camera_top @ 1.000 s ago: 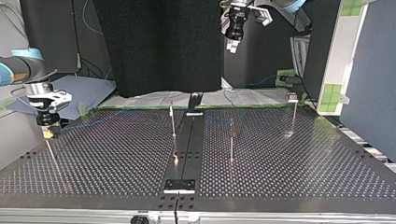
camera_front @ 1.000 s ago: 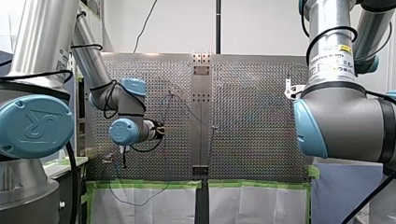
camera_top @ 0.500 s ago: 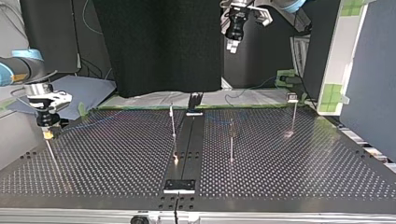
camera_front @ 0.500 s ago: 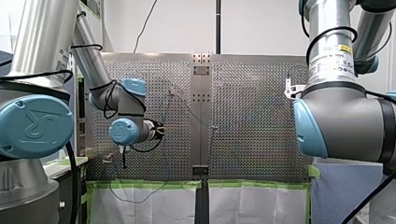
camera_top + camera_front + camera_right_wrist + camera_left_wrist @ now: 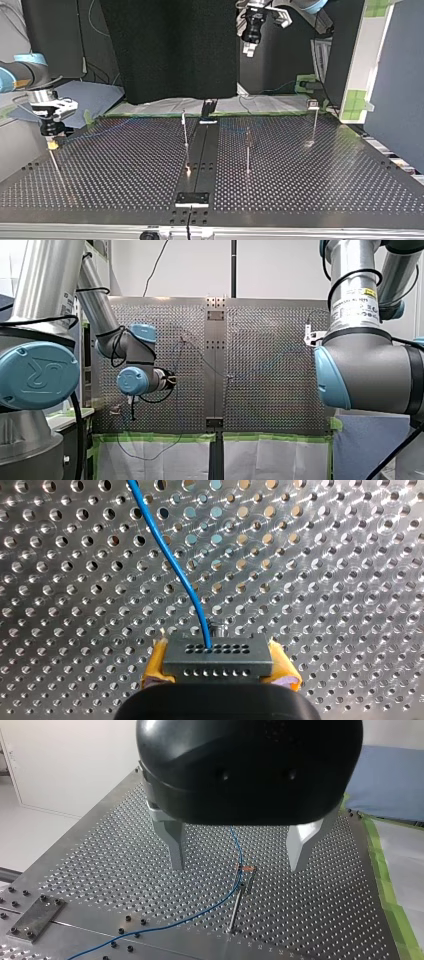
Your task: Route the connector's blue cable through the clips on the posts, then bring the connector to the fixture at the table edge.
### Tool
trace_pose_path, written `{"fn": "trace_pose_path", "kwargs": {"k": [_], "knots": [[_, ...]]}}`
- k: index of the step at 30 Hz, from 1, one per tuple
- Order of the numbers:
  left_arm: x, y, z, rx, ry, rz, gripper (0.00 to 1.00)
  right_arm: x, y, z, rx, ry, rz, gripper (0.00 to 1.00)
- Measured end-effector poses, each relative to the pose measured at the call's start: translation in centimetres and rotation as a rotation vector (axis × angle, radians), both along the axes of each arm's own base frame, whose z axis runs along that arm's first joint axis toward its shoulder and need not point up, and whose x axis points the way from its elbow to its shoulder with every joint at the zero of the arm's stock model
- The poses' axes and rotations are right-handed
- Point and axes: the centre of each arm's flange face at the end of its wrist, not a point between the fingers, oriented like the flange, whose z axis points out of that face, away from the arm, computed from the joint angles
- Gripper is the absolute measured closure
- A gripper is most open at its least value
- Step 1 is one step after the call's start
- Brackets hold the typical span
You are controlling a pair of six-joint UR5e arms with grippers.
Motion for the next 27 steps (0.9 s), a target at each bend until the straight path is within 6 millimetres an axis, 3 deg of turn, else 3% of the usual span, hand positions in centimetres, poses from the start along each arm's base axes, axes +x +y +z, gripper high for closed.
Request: {"fn": "trace_pose_path", "kwargs": {"k": [5, 7, 9, 10, 13, 16, 17, 19, 27], "knots": [[0.09, 0.06, 0.01, 0.003, -0.001, 0.002, 0.0, -0.08, -0.06, -0.05, -0.003, 0.0, -0.002, 0.93], [0.16, 0.06, 0.03, 0.003, -0.002, 0.003, 0.0, -0.11, -0.08, -0.07, -0.003, 0.0, -0.004, 0.85], [0.2, 0.07, 0.03, 0.003, -0.002, 0.003, 0.0, -0.16, -0.09, -0.08, -0.003, 0.0, -0.005, 0.85], [0.21, 0.08, 0.04, 0.003, -0.002, 0.003, 0.0, -0.18, -0.1, -0.09, -0.004, 0.001, -0.007, 0.7], [0.28, 0.06, 0.07, 0.002, -0.003, 0.003, 0.0, -0.23, -0.15, -0.1, -0.006, 0.002, -0.012, 0.63], [0.29, 0.06, 0.07, 0.003, -0.003, 0.003, 0.0, -0.28, -0.18, -0.11, -0.007, 0.004, -0.015, 0.37], [0.3, 0.06, 0.08, 0.003, -0.003, 0.003, 0.0, -0.28, -0.18, -0.12, -0.007, 0.004, -0.016, 0.37], [0.29, 0.06, 0.07, 0.003, -0.003, 0.003, 0.0, -0.28, -0.18, -0.11, -0.007, 0.004, -0.016, 0.24], [0.24, 0.11, 0.02, 0.006, 0.002, 0.004, 0.0, -0.19, -0.15, -0.17, -0.005, 0.004, -0.016, 0.21]]}}
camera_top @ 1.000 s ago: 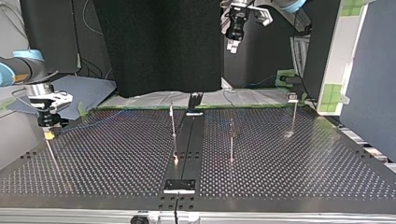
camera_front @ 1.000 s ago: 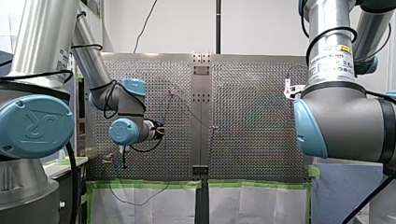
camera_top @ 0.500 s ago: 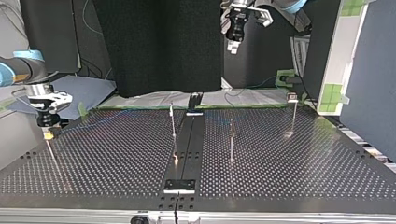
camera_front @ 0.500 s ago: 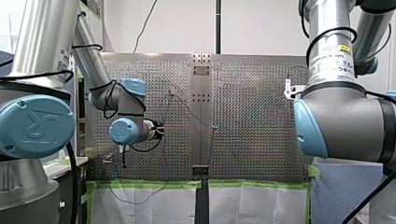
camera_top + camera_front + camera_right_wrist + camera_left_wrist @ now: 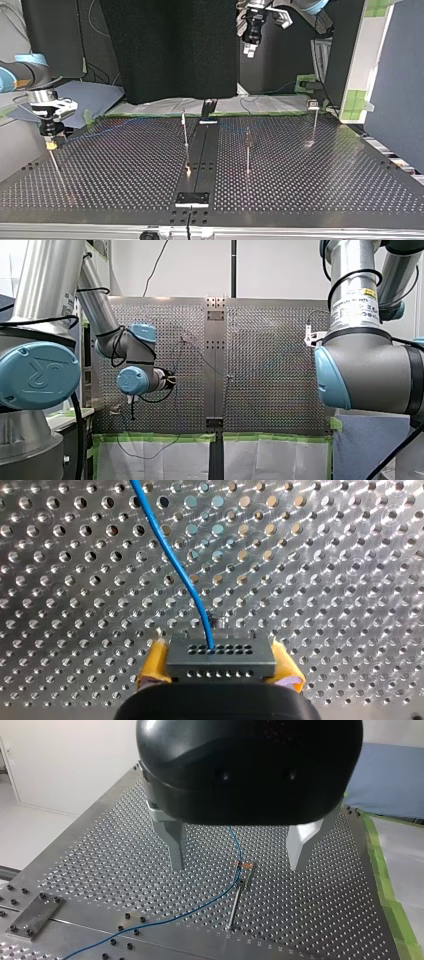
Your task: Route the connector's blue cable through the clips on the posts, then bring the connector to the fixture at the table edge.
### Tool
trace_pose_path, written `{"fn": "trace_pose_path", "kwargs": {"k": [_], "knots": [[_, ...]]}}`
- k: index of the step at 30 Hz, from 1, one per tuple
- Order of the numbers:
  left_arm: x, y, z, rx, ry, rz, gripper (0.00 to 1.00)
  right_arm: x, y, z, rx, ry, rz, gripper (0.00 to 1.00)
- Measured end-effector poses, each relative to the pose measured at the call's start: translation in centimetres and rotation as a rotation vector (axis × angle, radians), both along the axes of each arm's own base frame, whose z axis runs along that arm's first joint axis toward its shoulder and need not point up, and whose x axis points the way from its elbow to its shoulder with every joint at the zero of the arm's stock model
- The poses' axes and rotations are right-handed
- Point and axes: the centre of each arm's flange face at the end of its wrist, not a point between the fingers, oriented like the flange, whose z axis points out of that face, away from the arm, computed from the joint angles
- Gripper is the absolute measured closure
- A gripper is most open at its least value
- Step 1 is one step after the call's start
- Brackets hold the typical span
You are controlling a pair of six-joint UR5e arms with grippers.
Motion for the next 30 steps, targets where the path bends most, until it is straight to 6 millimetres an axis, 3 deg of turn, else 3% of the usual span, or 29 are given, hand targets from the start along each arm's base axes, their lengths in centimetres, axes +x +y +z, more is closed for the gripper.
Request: {"fn": "trace_pose_path", "kwargs": {"k": [16, 30], "knots": [[-0.08, 0.07, -0.08, 0.005, 0.007, 0.002, 0.0, 0.07, -0.03, -0.05, 0.0, -0.003, 0.001, 0.07], [-0.1, 0.1, -0.09, 0.005, 0.007, 0.003, 0.0, 0.18, -0.15, -0.01, -0.01, -0.007, 0.002, 0.02]]}}
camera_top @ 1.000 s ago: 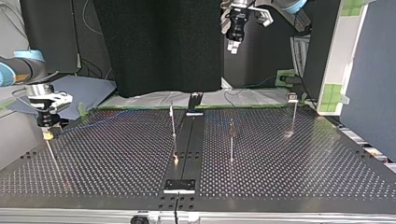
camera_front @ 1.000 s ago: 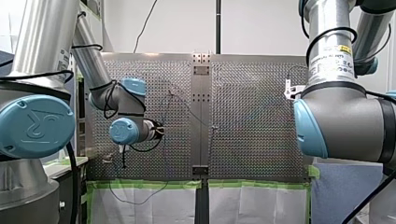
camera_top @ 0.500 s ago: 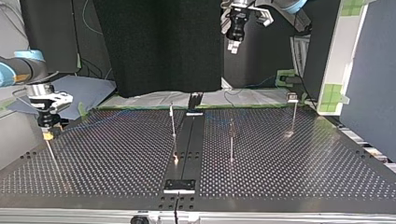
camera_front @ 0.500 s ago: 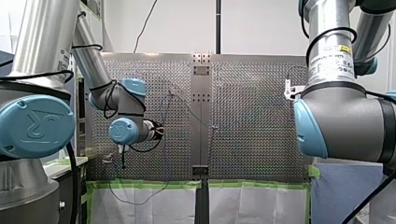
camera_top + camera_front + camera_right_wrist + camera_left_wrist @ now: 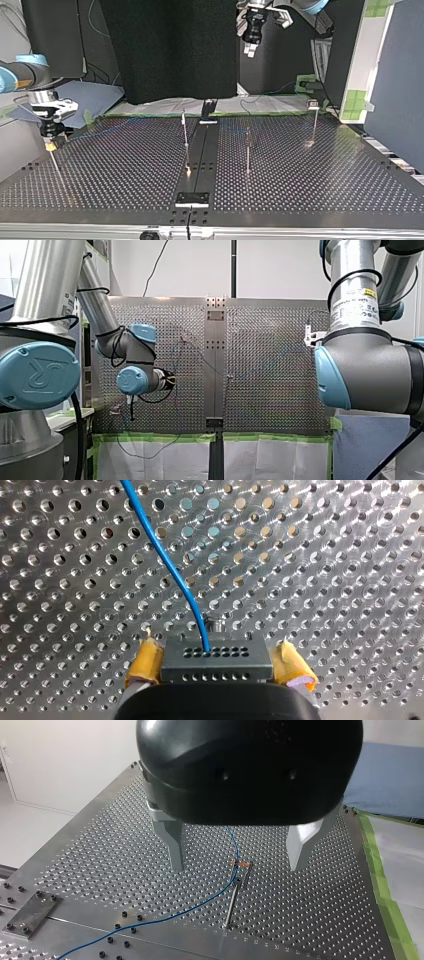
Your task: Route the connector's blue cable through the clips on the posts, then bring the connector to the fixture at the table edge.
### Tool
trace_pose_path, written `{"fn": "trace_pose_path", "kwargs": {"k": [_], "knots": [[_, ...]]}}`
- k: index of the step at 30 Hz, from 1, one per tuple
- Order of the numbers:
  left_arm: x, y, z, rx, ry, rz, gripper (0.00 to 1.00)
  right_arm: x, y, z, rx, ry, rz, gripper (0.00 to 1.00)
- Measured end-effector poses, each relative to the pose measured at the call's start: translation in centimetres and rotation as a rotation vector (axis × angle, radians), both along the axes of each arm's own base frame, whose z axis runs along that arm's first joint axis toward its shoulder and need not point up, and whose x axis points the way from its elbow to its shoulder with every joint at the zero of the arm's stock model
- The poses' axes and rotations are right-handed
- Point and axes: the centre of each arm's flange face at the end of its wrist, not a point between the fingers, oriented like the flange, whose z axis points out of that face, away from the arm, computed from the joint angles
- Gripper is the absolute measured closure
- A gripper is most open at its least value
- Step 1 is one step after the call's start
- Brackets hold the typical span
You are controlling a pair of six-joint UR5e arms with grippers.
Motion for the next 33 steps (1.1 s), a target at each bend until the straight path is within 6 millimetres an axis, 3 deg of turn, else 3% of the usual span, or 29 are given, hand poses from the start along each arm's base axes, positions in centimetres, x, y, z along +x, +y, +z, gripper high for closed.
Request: {"fn": "trace_pose_path", "kwargs": {"k": [33], "knots": [[0.0, 0.0, 0.0, 0.005, 0.0, 0.001, 0.0, -1.3, -0.3, -0.1, 0.016, -0.008, -0.104, 0.02]]}}
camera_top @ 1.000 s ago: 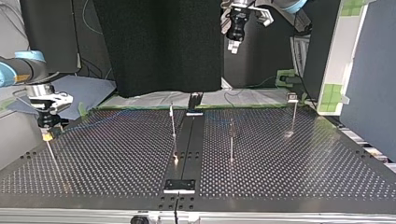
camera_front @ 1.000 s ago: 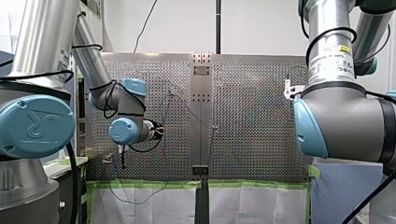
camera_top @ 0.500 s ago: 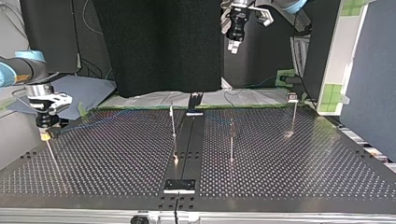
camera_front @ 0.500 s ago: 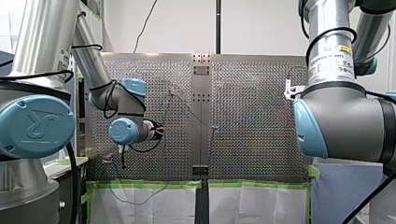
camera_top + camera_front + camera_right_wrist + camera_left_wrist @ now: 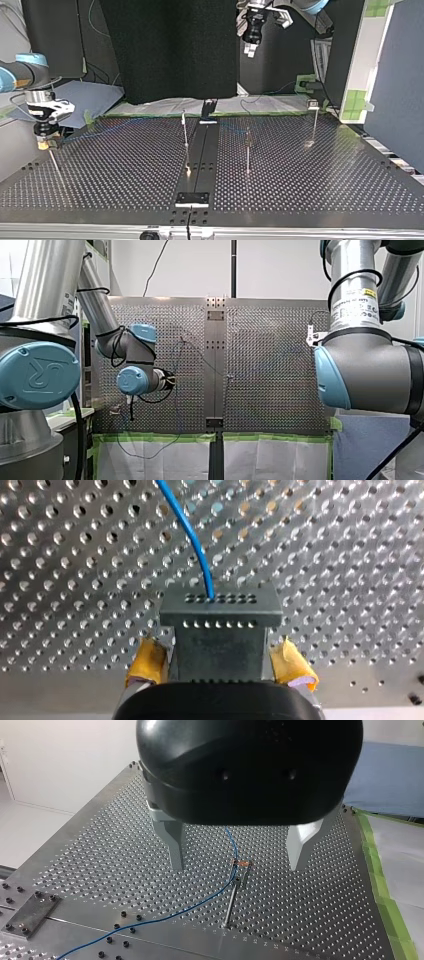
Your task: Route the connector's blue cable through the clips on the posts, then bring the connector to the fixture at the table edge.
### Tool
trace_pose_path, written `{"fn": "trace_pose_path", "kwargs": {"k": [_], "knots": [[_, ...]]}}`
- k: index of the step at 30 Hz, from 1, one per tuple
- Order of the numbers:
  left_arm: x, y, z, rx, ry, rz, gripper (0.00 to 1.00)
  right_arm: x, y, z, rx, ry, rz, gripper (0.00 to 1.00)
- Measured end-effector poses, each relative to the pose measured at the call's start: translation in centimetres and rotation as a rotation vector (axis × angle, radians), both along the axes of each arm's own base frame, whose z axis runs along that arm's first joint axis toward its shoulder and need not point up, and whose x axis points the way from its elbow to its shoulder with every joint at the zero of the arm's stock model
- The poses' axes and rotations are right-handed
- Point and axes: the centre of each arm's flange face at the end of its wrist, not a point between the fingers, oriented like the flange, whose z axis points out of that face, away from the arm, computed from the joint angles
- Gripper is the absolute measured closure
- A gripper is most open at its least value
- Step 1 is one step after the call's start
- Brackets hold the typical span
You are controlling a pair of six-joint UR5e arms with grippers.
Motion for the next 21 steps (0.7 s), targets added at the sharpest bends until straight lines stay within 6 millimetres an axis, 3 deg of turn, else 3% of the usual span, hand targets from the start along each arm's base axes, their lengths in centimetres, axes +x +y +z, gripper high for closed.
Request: {"fn": "trace_pose_path", "kwargs": {"k": [21], "knots": [[0.1, 0.1, 0.0, 0.004, 0.003, 0.003, 0.0, -1.4, -0.1, -0.2, 0.024, -0.011, -0.11, 0.02]]}}
